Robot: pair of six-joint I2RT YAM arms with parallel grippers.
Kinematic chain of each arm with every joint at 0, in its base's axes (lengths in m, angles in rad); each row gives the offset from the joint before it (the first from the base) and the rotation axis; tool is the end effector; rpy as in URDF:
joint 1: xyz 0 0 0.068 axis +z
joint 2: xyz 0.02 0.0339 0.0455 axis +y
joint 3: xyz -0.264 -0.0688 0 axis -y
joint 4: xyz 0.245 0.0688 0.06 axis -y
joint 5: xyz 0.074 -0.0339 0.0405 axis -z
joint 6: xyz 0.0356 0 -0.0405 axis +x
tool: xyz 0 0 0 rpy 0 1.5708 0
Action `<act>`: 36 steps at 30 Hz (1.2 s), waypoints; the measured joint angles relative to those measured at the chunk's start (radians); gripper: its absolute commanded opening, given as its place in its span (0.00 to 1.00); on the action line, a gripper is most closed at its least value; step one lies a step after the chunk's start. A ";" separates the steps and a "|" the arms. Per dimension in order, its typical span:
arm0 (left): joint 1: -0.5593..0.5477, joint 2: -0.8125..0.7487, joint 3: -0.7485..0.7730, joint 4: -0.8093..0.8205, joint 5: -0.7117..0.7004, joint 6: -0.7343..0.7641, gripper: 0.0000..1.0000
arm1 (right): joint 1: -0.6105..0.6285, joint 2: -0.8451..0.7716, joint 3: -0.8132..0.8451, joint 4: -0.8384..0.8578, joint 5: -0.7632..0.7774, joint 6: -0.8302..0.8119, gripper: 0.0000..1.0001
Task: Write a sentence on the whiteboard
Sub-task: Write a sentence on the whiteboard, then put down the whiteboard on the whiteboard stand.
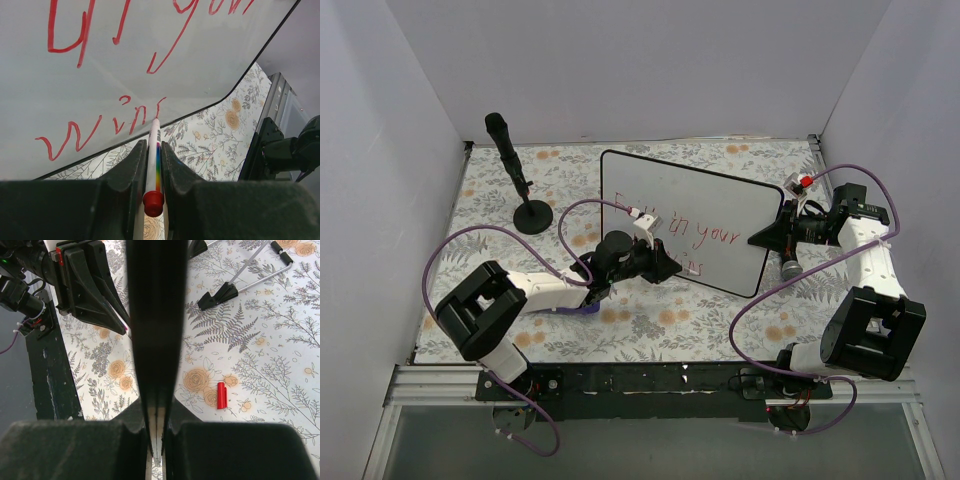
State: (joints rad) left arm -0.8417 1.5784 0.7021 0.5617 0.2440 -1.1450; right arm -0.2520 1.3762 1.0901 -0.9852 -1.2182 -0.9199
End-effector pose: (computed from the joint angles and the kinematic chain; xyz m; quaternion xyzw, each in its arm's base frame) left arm 0.2122 -0.2504 0.1941 -0.0506 0.8047 -0.5424 0.2359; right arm 0.2469 -0.0291 0.2785 -0.3465 0.7382 0.4037 0.4148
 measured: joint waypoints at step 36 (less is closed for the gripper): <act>0.133 -0.573 -0.009 -0.286 0.062 0.110 0.00 | 0.006 0.026 0.082 -0.095 0.023 -0.037 0.01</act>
State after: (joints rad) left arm -0.7090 1.0050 0.6933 0.2760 0.3058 -1.0348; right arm -0.2462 1.4021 1.1721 -1.0801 -1.1950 -0.9565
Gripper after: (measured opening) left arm 0.109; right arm 0.099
